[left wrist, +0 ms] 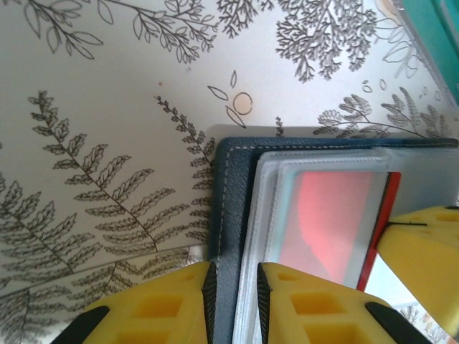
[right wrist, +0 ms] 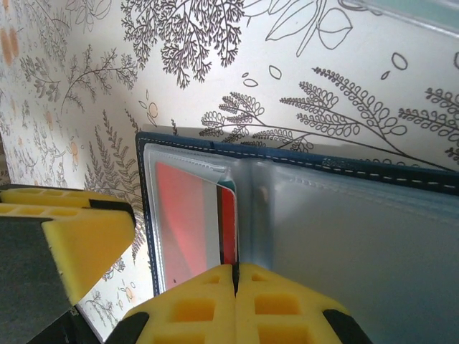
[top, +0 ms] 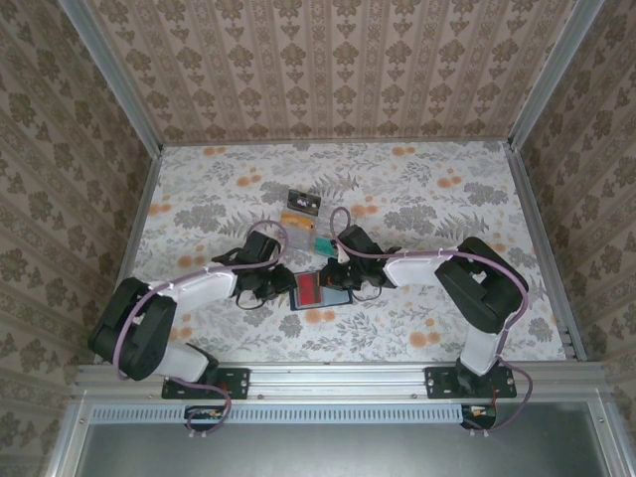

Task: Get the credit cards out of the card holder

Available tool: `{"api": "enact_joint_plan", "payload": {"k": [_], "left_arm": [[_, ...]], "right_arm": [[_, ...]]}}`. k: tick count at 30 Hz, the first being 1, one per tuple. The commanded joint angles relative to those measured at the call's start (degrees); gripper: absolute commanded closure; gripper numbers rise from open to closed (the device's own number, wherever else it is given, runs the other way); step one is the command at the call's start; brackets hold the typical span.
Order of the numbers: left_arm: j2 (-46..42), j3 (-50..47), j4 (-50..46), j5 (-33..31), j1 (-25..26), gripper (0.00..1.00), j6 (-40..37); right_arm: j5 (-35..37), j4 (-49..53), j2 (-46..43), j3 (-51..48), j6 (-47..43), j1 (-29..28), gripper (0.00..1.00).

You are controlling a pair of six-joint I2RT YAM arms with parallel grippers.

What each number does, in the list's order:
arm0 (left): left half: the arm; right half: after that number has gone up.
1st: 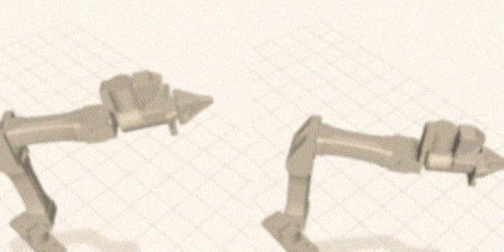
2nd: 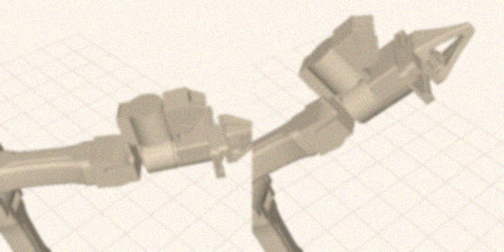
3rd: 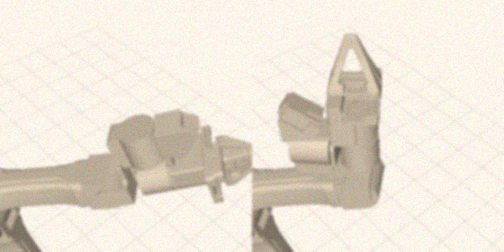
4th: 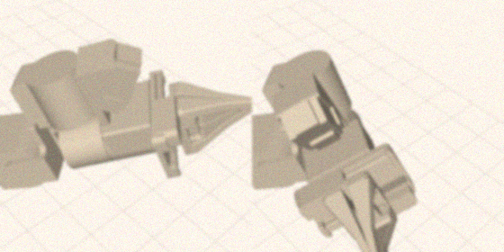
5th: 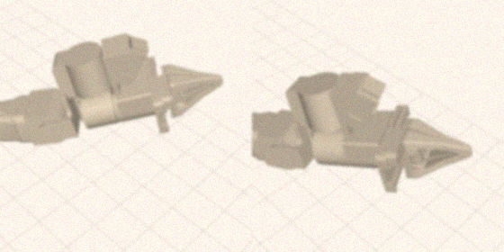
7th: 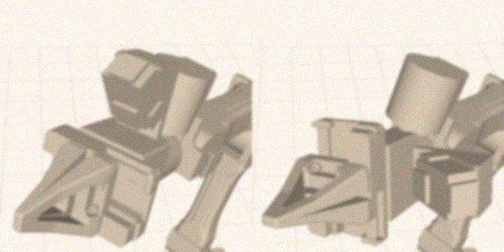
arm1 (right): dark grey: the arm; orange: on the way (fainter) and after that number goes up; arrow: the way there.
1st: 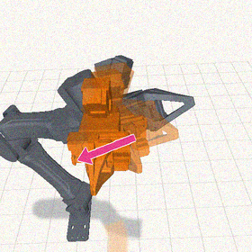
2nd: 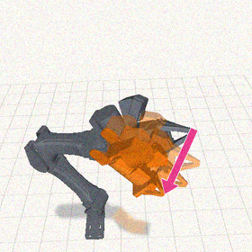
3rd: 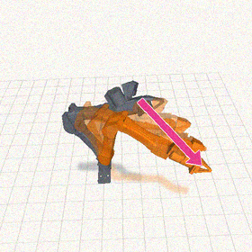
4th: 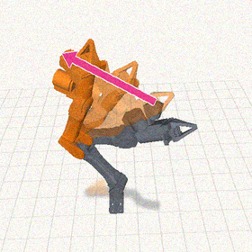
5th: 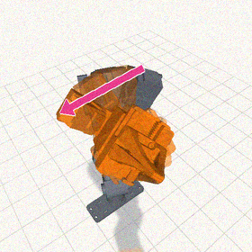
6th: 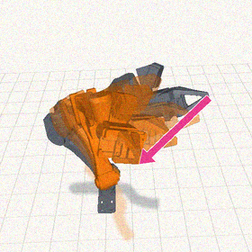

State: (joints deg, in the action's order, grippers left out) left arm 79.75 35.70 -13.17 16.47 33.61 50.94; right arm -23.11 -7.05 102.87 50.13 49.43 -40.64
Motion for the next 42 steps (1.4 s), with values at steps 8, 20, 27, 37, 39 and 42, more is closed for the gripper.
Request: {"api": "enact_joint_plan", "payload": {"k": [8, 20, 27, 37, 39, 42], "left_arm": [[1.6, 2.1, 4.1, 3.5, 1.2, 0.82, -0.8], [6.0, 3.0, 2.1, 1.7, 1.8, 0.88, -1.5], [7.4, 2.2, 1.6, 1.1, 2.0, 0.89, -1.1], [7.8, 2.3, 0.8, 0.7, 2.0, 0.90, -1.7], [7.8, 2.3, 0.7, 0.7, 2.0, 0.90, -1.8], [7.7, 2.1, 0.7, 0.6, 2.0, 0.90, -1.7]], "right_arm": [[1.5, 4.0, -0.5, 0.8, -1.9, 0.4, 1.00], [2.9, 5.2, -1.2, 0.7, -2.8, 0.7, 1.00], [-0.9, 2.9, -0.1, 0.1, -0.8, 0.9, 0.75], [-4.3, -1.1, 2.0, -0.5, 1.2, 1.0, 0.78], [-4.7, -2.1, 2.2, -0.6, 1.6, 1.1, 0.79], [-5.4, -3.0, 2.2, -0.8, 2.1, 1.4, 0.83]]}}
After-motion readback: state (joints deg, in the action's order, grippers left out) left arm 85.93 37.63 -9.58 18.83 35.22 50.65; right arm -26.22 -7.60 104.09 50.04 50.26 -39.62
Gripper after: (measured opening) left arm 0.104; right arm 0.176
